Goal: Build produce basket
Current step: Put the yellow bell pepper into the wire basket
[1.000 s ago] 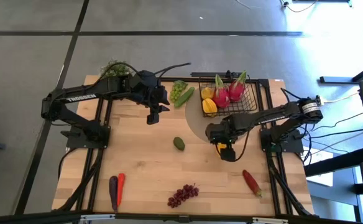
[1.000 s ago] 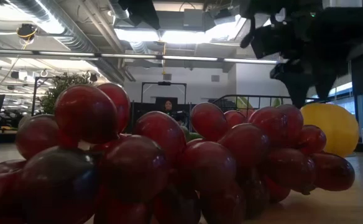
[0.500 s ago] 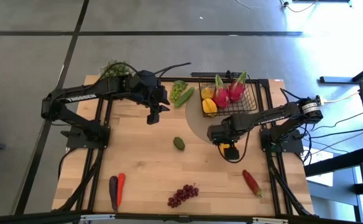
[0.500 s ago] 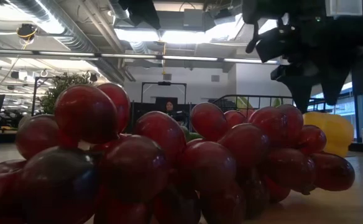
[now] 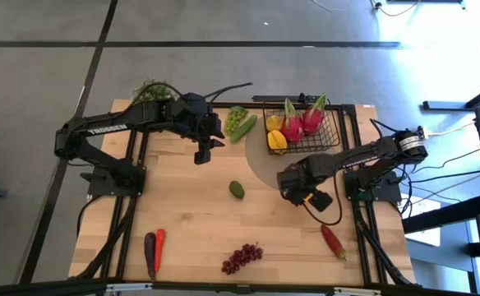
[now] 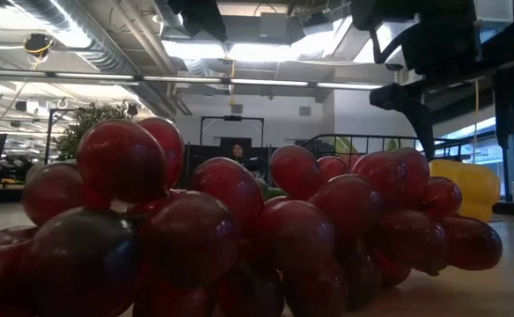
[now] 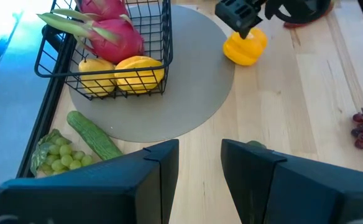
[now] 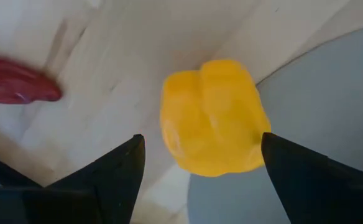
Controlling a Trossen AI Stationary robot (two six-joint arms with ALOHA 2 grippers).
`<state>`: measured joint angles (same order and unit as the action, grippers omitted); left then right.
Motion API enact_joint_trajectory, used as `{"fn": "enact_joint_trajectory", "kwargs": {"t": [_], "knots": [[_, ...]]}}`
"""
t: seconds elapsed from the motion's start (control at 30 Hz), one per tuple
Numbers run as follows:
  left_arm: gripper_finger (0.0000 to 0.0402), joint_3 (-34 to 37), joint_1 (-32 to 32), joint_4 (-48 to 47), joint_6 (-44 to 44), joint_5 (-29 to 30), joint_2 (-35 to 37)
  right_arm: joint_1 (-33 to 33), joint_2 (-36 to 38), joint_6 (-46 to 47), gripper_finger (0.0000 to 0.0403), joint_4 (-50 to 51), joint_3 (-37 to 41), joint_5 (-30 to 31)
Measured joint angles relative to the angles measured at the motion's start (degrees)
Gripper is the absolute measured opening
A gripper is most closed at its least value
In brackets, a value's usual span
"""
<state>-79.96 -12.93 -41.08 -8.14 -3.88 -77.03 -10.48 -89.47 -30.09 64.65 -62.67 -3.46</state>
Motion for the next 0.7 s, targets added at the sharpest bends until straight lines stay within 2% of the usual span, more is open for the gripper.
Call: {"fn": "enact_joint_trajectory", "kwargs": {"t": [0.2, 0.7], "knots": [[0.0109, 0.0, 0.0, 0.0, 0.0, 0.0, 0.0, 0.0, 0.0, -6.1, 0.0307, -3.0, 1.3, 0.0], [0.0109, 0.0, 0.0, 0.0, 0.0, 0.0, 0.0, 0.0, 0.1, -8.4, 0.0307, -5.4, 6.7, 0.8]]}}
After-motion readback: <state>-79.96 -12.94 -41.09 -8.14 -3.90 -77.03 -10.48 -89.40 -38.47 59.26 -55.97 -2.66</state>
